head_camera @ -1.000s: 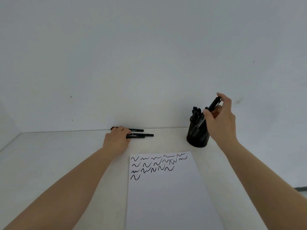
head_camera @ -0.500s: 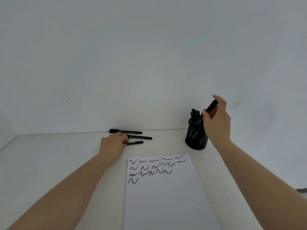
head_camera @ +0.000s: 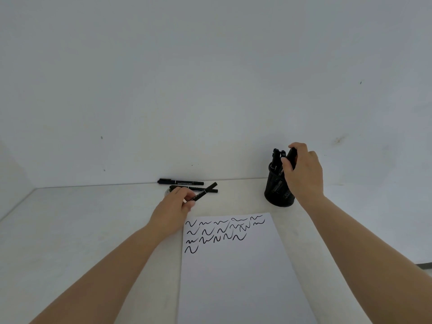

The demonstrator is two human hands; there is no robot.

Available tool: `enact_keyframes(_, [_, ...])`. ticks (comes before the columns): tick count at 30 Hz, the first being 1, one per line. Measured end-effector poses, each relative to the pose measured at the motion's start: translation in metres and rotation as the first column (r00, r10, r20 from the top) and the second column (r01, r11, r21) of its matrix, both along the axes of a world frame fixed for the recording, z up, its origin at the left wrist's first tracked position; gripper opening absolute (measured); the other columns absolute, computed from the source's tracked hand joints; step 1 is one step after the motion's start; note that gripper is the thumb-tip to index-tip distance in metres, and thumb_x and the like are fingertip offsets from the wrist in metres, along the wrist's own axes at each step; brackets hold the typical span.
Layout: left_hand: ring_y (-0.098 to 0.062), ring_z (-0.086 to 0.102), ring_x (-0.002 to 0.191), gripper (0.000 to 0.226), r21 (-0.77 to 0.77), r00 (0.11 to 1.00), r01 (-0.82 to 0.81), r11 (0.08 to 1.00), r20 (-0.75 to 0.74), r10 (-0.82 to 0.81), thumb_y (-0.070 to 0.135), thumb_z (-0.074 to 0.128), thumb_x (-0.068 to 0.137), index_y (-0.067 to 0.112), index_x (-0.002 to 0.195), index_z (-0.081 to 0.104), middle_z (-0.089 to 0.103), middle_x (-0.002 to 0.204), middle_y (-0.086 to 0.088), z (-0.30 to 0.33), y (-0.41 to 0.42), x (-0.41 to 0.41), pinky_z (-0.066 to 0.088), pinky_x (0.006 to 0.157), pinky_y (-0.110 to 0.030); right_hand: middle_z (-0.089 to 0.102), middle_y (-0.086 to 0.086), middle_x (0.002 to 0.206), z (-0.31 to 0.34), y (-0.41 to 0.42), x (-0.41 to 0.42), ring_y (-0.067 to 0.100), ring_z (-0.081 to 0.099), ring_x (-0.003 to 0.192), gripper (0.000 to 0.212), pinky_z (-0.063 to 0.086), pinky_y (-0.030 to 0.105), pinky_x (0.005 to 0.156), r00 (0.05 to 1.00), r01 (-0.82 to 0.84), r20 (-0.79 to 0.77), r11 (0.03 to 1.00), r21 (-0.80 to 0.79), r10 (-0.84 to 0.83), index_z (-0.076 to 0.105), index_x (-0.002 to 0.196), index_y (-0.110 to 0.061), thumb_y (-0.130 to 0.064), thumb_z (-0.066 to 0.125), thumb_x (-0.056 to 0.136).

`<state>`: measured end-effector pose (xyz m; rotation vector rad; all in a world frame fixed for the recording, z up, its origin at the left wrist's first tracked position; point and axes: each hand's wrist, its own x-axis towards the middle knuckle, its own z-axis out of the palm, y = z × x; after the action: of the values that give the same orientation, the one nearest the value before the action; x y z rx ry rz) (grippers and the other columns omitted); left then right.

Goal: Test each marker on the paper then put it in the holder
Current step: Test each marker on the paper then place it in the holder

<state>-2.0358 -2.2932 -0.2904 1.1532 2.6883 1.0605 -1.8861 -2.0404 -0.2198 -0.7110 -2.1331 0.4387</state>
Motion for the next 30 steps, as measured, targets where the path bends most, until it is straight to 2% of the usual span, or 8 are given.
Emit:
enact_keyframes(4, [0.0, 0.058, 0.072, 0.027, 0.111, 0.993, 0.038, 0.993, 0.109, -0.05, 0.016, 0.048, 0.093, 0.04, 0.082, 0.045, 0.053, 0.087, 0.017, 0.002, -0.008, 0.019, 0.041, 0.067, -0.019, 0.042, 0.003, 0.081, 0.003, 0.005, -0.001, 0.037, 0.051, 0.086, 0.026, 0.042, 0.04, 0.076, 0.999, 0.033, 0.043, 0.999, -0.007, -0.032, 0.051, 0.113, -0.018, -0.024, 0.056, 0.088])
enact_keyframes(7, [0.0, 0.058, 0.066, 0.028, 0.151, 0.982, 0.054, 0.987, 0.17, -0.08, 0.018, 0.048, 0.093, 0.043, 0.081, 0.047, 0.058, 0.081, 0.016, -0.001, -0.011, 0.03, 0.042, 0.063, -0.014, 0.047, 0.009, 0.085, 0.007, 0.012, -0.002, 0.036, 0.052, 0.081, 0.021, 0.04, 0.035, 0.071, 0.996, 0.033, 0.086, 0.999, -0.008, -0.032, 0.053, 0.108, -0.022, -0.03, 0.054, 0.089])
enact_keyframes(11, [0.0, 0.054, 0.06, 0.031, 0.17, 0.974, 0.085, 0.982, 0.192, -0.118, 0.023, 0.045, 0.094, 0.051, 0.082, 0.046, 0.061, 0.07, 0.018, 0.0, -0.009, 0.041, 0.043, 0.058, -0.015, 0.047, 0.006, 0.081, 0.013, 0.018, -0.004, 0.03, 0.051, 0.084, 0.018, 0.036, 0.031, 0.069, 0.996, 0.001, 0.092, 1.0, 0.026, -0.003, 0.056, 0.103, -0.019, -0.027, 0.057, 0.087])
enact_keyframes(14, [-0.002, 0.048, 0.054, 0.026, 0.167, 0.979, 0.072, 0.983, 0.175, -0.102, 0.025, 0.045, 0.094, 0.048, 0.083, 0.047, 0.061, 0.07, 0.016, 0.001, -0.005, 0.047, 0.043, 0.057, -0.021, 0.055, 0.009, 0.085, 0.012, 0.018, -0.006, 0.031, 0.052, 0.087, 0.014, 0.04, 0.034, 0.073, 0.99, -0.031, 0.138, 0.999, 0.016, 0.029, 0.057, 0.101, -0.022, -0.028, 0.055, 0.088])
enact_keyframes(17, [0.0, 0.045, 0.048, 0.02, 0.201, 0.978, 0.054, 0.978, 0.188, -0.093, 0.025, 0.046, 0.094, 0.042, 0.085, 0.049, 0.061, 0.07, 0.013, 0.004, -0.001, 0.052, 0.035, 0.048, -0.012, 0.056, 0.012, 0.088, 0.016, 0.022, -0.01, 0.033, 0.052, 0.086, 0.015, 0.039, 0.034, 0.074, 0.982, -0.034, 0.187, 0.999, -0.007, 0.035, 0.057, 0.101, -0.023, -0.03, 0.05, 0.09])
enact_keyframes(21, [0.002, 0.044, 0.046, 0.014, 0.22, 0.969, 0.027, 0.975, 0.236, -0.08, 0.027, 0.047, 0.093, 0.036, 0.085, 0.055, 0.06, 0.069, 0.012, 0.005, 0.0, 0.057, 0.034, 0.046, -0.011, 0.059, 0.012, 0.09, 0.019, 0.031, -0.011, 0.029, 0.049, 0.082, 0.018, 0.035, 0.032, 0.07, 0.978, -0.008, 0.207, 0.998, -0.057, 0.019, 0.057, 0.099, -0.021, -0.034, 0.053, 0.089])
enact_keyframes(28, [-0.001, 0.042, 0.046, 0.015, 0.207, 0.968, 0.016, 0.978, 0.241, -0.066, 0.027, 0.048, 0.092, 0.035, 0.082, 0.056, 0.061, 0.07, 0.008, 0.004, -0.001, 0.059, 0.034, 0.047, -0.011, 0.052, 0.007, 0.081, 0.022, 0.029, -0.019, 0.027, 0.05, 0.076, 0.016, 0.034, 0.03, 0.068, 0.894, -0.092, 0.446, 0.991, 0.102, 0.037, 0.062, 0.096, -0.022, -0.034, 0.057, 0.085])
enact_keyframes(30, [-0.001, 0.041, 0.047, 0.015, 0.214, 0.967, 0.003, 0.977, 0.247, -0.058, 0.028, 0.049, 0.091, 0.034, 0.081, 0.058, 0.059, 0.067, 0.009, 0.005, -0.001, 0.058, 0.034, 0.047, -0.01, 0.052, 0.005, 0.078, 0.015, 0.026, -0.018, 0.024, 0.048, 0.074, 0.017, 0.034, 0.029, 0.066, 0.898, -0.092, 0.438, 0.989, 0.118, 0.031, 0.062, 0.097, -0.02, -0.031, 0.054, 0.087])
